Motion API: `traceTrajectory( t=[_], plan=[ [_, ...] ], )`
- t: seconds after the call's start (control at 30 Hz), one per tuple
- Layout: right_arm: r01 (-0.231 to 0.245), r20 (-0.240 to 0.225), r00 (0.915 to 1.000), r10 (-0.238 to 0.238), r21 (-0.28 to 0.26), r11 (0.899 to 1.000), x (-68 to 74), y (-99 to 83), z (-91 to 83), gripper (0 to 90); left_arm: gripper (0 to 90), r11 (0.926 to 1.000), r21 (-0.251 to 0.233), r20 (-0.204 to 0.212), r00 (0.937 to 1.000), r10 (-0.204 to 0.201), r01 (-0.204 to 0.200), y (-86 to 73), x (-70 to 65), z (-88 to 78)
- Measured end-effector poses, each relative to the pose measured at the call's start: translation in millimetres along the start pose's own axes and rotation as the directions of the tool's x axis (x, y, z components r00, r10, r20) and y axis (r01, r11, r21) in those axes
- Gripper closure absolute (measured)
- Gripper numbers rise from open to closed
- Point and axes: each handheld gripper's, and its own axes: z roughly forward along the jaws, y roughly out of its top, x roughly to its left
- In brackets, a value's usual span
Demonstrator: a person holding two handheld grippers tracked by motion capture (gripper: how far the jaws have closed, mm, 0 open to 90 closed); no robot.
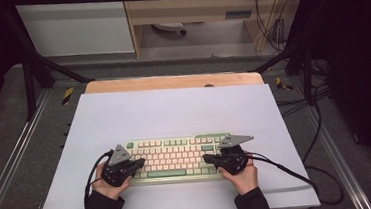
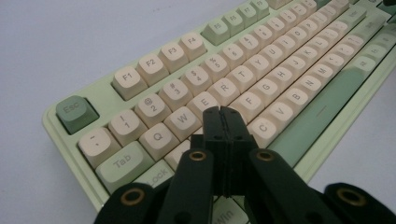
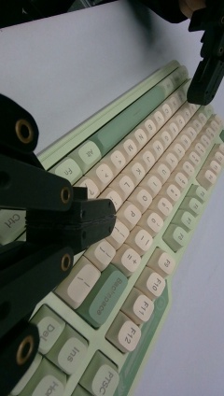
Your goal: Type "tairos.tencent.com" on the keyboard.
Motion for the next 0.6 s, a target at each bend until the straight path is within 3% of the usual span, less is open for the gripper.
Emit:
traceTrajectory(
  t=[0.6],
  plan=[
    [0.001, 0.001, 1.0, -0.001, 0.006, 1.0, 0.3, -0.8, 1.5, 90.0, 90.0, 0.9997, 0.022, -0.009, 0.9999, 0.009, -0.009, -0.3, 1.5, 13.2]
  ],
)
